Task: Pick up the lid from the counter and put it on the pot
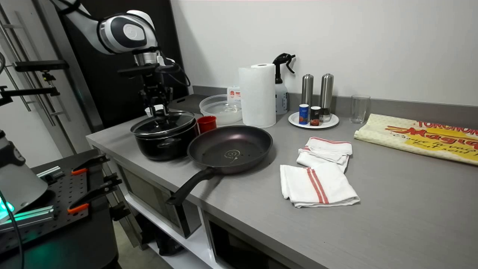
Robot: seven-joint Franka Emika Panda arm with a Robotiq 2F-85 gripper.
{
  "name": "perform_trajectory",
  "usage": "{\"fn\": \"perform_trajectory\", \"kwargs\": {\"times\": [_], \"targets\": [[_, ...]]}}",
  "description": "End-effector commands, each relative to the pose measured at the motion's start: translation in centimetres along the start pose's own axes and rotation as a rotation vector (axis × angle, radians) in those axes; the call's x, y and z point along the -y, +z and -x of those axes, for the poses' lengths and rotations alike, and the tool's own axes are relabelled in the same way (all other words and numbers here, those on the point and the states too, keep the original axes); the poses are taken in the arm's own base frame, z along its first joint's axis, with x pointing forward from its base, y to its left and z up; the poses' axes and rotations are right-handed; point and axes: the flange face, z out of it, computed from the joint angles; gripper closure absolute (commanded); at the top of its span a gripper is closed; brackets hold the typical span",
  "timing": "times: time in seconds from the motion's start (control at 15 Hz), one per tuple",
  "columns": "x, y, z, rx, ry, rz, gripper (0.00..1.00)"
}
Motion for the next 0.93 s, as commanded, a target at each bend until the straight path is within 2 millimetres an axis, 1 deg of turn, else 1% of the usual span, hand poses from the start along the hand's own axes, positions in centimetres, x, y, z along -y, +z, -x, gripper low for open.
{"fn": "perform_trajectory", "kwargs": {"times": [0.0,0.47,0.87], "targets": [[-1.22,-0.40,-0.51,-0.017,-0.001,-0.024,0.75],[-1.56,0.24,-1.14,-0.012,-0.007,-0.044,0.75],[-1.74,0.22,-1.25,-0.010,-0.005,-0.046,0.75]]}}
